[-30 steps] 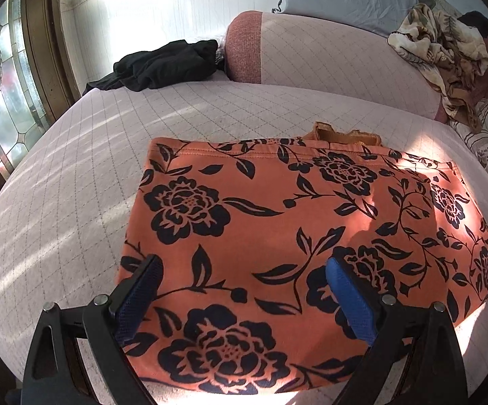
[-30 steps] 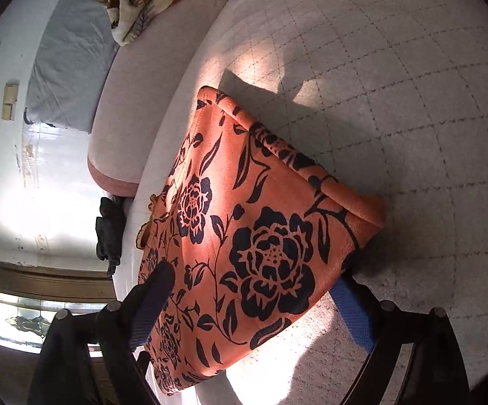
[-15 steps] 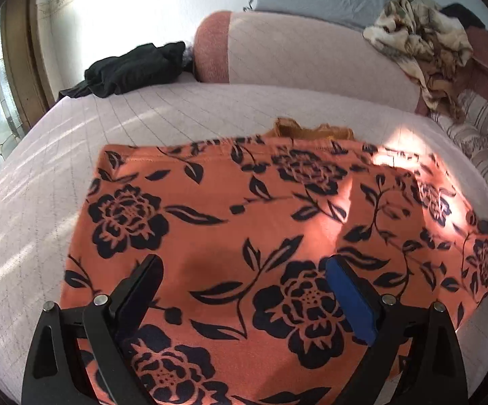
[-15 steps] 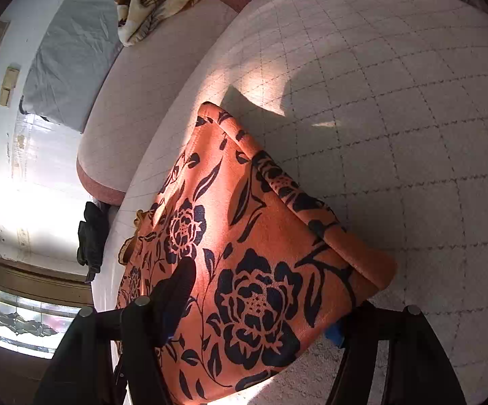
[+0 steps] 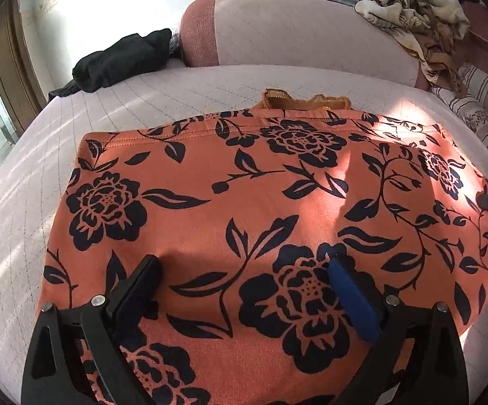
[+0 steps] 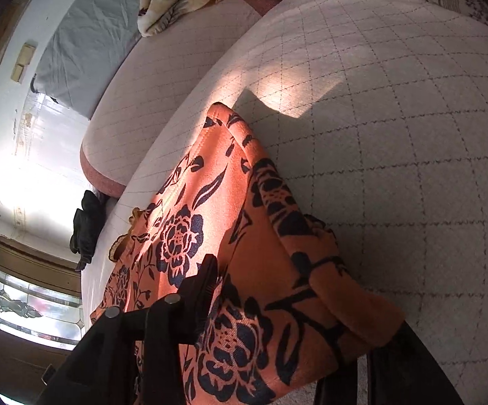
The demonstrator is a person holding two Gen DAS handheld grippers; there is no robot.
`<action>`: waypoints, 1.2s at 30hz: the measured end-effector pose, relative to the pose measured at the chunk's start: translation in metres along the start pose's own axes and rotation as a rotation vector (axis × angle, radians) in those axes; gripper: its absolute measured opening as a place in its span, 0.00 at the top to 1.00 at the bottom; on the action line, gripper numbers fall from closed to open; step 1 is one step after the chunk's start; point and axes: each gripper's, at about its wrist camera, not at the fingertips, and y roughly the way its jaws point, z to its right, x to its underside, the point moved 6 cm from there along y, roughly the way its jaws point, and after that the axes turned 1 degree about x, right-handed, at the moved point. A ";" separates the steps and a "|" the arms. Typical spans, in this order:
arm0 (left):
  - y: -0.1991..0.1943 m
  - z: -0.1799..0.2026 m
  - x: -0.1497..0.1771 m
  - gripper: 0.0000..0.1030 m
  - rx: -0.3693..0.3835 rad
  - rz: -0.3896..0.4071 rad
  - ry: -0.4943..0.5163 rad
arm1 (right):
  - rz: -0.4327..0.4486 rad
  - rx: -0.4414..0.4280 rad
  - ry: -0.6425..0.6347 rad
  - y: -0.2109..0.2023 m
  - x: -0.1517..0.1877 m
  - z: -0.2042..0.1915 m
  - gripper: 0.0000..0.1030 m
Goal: Fold small clothes
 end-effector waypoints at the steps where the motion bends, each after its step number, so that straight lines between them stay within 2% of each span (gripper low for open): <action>1: -0.004 -0.005 -0.001 0.04 0.032 -0.007 -0.018 | -0.007 0.014 -0.017 0.001 -0.001 -0.004 0.71; 2: -0.011 -0.013 -0.002 0.04 0.049 0.003 -0.042 | -0.017 0.018 -0.044 0.001 -0.002 -0.012 0.78; 4: -0.034 -0.037 -0.002 0.04 0.056 0.056 -0.097 | 0.025 0.042 -0.144 -0.011 -0.004 -0.044 0.81; 8: -0.092 -0.102 0.009 0.04 0.030 0.164 -0.215 | 0.128 0.029 -0.450 -0.044 0.019 -0.150 0.83; 11: -0.130 -0.160 0.030 0.04 -0.059 0.256 -0.325 | 0.150 -0.028 -0.697 -0.053 0.074 -0.234 0.83; 14: -0.144 -0.214 0.056 0.04 -0.159 0.297 -0.449 | 0.083 -0.072 -0.874 -0.029 0.151 -0.289 0.83; 17: -0.133 -0.253 0.081 0.04 -0.205 0.265 -0.553 | -0.101 -0.032 -0.987 0.039 0.233 -0.297 0.83; 18: -0.127 -0.261 0.085 0.04 -0.190 0.241 -0.605 | -0.196 0.012 -1.026 0.069 0.260 -0.288 0.83; 19: -0.125 -0.265 0.086 0.04 -0.156 0.241 -0.643 | -0.233 0.047 -1.046 0.089 0.277 -0.279 0.81; 20: -0.125 -0.267 0.086 0.04 -0.133 0.260 -0.654 | -0.173 0.057 -1.072 0.085 0.279 -0.284 0.82; 22: -0.123 -0.265 0.084 0.04 -0.133 0.275 -0.654 | -0.181 0.037 -1.029 0.074 0.270 -0.299 0.83; 25: -0.119 -0.255 0.080 0.04 -0.103 0.270 -0.607 | -0.119 0.027 -1.066 0.053 0.254 -0.324 0.83; 28: -0.126 -0.251 0.080 0.04 -0.106 0.286 -0.575 | -0.181 -0.002 -1.064 0.062 0.267 -0.326 0.79; 30: -0.129 -0.254 0.083 0.04 -0.106 0.296 -0.596 | -0.285 -0.013 -1.034 0.088 0.283 -0.306 0.76; 31: -0.132 -0.256 0.086 0.04 -0.107 0.297 -0.612 | -0.303 -0.044 -0.997 0.093 0.283 -0.295 0.73; 33: -0.132 -0.258 0.088 0.04 -0.106 0.296 -0.630 | -0.261 -0.108 -0.973 0.085 0.278 -0.297 0.63; 35: -0.133 -0.255 0.086 0.04 -0.106 0.304 -0.619 | -0.308 -0.180 -0.957 0.075 0.281 -0.301 0.23; 36: -0.134 -0.252 0.084 0.04 -0.104 0.310 -0.603 | -0.317 -0.209 -0.957 0.067 0.282 -0.303 0.22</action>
